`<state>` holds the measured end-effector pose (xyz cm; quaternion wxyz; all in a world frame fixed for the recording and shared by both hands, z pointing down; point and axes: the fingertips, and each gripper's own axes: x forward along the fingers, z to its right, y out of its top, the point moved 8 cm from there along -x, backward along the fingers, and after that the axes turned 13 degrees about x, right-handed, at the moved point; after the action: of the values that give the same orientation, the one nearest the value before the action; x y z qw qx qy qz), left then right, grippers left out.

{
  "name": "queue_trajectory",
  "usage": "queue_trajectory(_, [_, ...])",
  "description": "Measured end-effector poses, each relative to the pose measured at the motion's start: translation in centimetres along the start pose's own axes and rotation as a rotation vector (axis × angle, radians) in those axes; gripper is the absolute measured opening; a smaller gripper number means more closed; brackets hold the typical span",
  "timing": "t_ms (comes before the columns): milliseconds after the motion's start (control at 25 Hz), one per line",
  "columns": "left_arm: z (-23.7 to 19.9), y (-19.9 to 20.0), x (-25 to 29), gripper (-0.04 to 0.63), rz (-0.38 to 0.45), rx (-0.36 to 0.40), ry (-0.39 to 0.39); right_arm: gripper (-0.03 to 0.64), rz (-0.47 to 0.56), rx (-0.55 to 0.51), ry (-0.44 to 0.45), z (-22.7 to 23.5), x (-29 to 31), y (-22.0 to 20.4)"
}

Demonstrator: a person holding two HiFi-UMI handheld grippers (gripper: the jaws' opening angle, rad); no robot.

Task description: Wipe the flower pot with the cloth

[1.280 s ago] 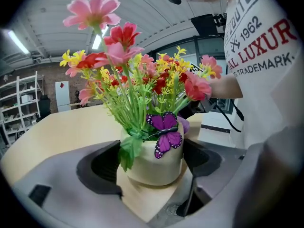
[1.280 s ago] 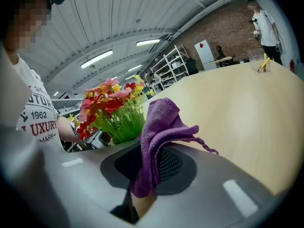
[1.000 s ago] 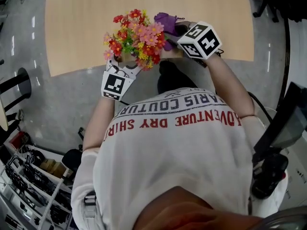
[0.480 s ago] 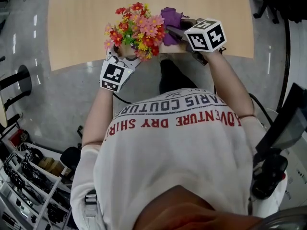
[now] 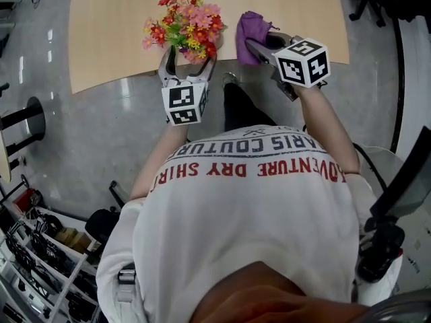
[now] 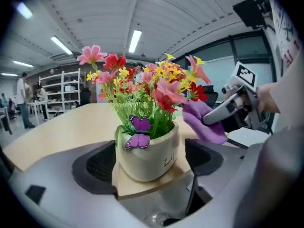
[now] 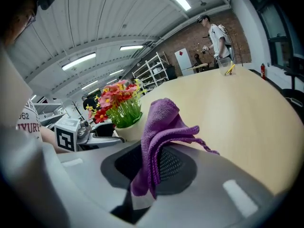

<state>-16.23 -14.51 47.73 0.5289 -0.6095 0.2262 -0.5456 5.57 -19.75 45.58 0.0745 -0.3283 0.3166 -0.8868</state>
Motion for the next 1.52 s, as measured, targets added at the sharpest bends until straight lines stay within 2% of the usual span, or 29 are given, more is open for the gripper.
queue_trajectory(200, [1.7,0.2,1.4,0.443,-0.048,-0.033,0.140,0.044,0.026,-0.008,-0.020,-0.7,-2.3,-1.4])
queue_trajectory(320, [1.9,0.6,1.9,0.443,-0.048,-0.055,0.202,0.044,0.029,-0.012,-0.025,-1.2,-2.9,-2.1])
queue_trajectory(440, [2.1,0.6,1.8,0.442,-0.030,-0.069,0.221,0.044,0.026,-0.017,-0.028,-1.5,-3.1,-2.5])
queue_trajectory(560, [1.8,0.6,1.5,0.443,-0.027,-0.057,0.202,0.044,0.025,-0.021,-0.018,-1.8,-2.9,-2.3])
queue_trajectory(760, [0.6,0.5,1.7,0.442,-0.003,-0.011,0.109,0.044,0.030,-0.031,0.011,-1.3,-1.8,-0.5])
queue_trajectory(880, [0.0,0.1,2.7,0.442,0.016,0.035,0.013,0.044,0.039,-0.025,0.033,-0.1,-0.9,0.6])
queue_trajectory(1080, [-1.7,1.1,2.2,0.442,0.053,0.106,-0.141,0.044,0.041,-0.036,0.077,-0.6,-0.8,2.6])
queue_trajectory(1320, [-3.4,1.8,3.6,0.442,0.055,0.200,-0.350,0.044,0.043,-0.019,0.125,0.3,0.4,4.6])
queue_trajectory(1520, [-3.9,1.9,4.7,0.442,0.050,0.256,-0.463,0.044,0.016,-0.015,0.176,1.2,1.7,6.2])
